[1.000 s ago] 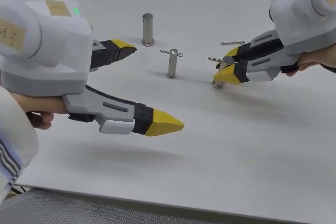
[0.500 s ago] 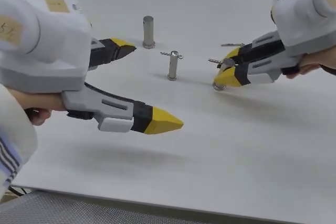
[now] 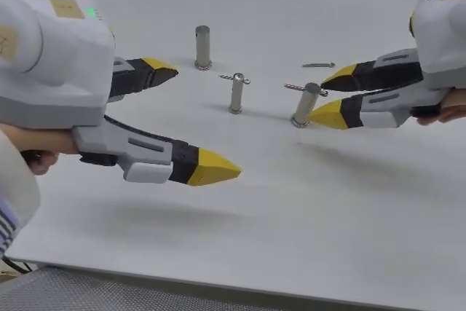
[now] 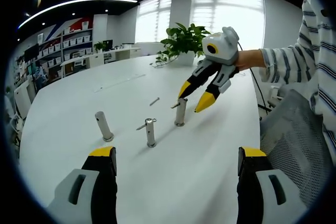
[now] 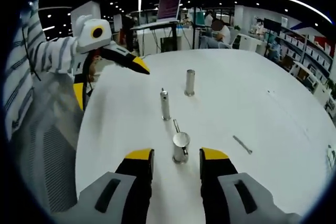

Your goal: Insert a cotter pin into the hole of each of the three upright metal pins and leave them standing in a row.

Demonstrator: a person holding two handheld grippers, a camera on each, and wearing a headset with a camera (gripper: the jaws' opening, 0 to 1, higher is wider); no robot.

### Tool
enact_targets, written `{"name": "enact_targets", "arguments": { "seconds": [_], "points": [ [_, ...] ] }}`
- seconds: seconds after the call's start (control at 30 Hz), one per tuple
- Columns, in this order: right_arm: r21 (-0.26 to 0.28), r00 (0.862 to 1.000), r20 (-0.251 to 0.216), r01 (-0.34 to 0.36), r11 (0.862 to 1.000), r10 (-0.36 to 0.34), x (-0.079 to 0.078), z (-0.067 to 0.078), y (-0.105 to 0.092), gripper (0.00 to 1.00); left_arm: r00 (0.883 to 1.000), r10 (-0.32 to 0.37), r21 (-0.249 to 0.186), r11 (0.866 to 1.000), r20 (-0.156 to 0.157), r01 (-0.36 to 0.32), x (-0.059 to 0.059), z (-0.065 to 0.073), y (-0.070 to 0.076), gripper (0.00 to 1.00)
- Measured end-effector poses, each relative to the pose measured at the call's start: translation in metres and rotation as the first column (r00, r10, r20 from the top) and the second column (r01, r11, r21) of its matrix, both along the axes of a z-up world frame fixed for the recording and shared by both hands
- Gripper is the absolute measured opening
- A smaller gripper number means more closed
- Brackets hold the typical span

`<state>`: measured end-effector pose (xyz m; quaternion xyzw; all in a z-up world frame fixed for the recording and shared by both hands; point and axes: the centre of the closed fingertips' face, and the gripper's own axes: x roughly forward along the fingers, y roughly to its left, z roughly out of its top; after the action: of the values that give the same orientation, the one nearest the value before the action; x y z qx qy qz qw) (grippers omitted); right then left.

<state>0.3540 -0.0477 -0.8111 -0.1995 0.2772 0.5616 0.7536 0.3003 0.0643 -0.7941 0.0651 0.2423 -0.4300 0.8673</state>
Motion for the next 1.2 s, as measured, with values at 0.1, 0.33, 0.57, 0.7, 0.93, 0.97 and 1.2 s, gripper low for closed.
{"name": "enact_targets", "arguments": {
  "seconds": [0.1,0.33,0.57,0.7,0.93,0.97,1.2],
  "points": [
    [0.022,0.999,0.0,0.053,0.998,-0.053,-0.002,0.005,-0.003,0.42,1.0,-0.002,0.001,1.0,-0.02,0.002,-0.003,-0.002,0.001,0.95],
    [0.064,0.99,-0.028,0.141,0.988,-0.139,-0.021,0.008,-0.015,0.56,0.999,-0.002,-0.003,1.0,-0.049,0.002,-0.008,-0.006,0.004,0.93],
    [0.097,0.969,-0.071,0.243,0.965,-0.237,-0.04,0.006,-0.024,0.73,0.999,0.002,-0.008,1.0,-0.054,-0.003,-0.01,-0.004,0.007,0.92],
    [0.099,0.961,-0.083,0.272,0.957,-0.265,-0.053,0.002,-0.029,0.82,0.998,-0.004,-0.002,1.0,-0.069,0.004,-0.011,-0.007,0.008,0.91],
    [0.102,0.941,-0.113,0.331,0.938,-0.319,-0.069,-0.002,-0.031,0.91,0.996,-0.007,0.002,1.0,-0.084,0.007,-0.006,-0.009,0.012,0.89],
    [0.102,0.936,-0.132,0.339,0.935,-0.325,-0.073,-0.003,-0.031,0.91,0.995,-0.009,0.001,1.0,-0.098,0.009,-0.006,-0.01,0.013,0.89],
    [0.08,0.919,-0.172,0.372,0.925,-0.355,-0.085,-0.011,-0.033,1.0,0.997,0.033,-0.004,0.999,-0.064,-0.033,0.01,-0.001,0.02,0.86]
  ]
}}
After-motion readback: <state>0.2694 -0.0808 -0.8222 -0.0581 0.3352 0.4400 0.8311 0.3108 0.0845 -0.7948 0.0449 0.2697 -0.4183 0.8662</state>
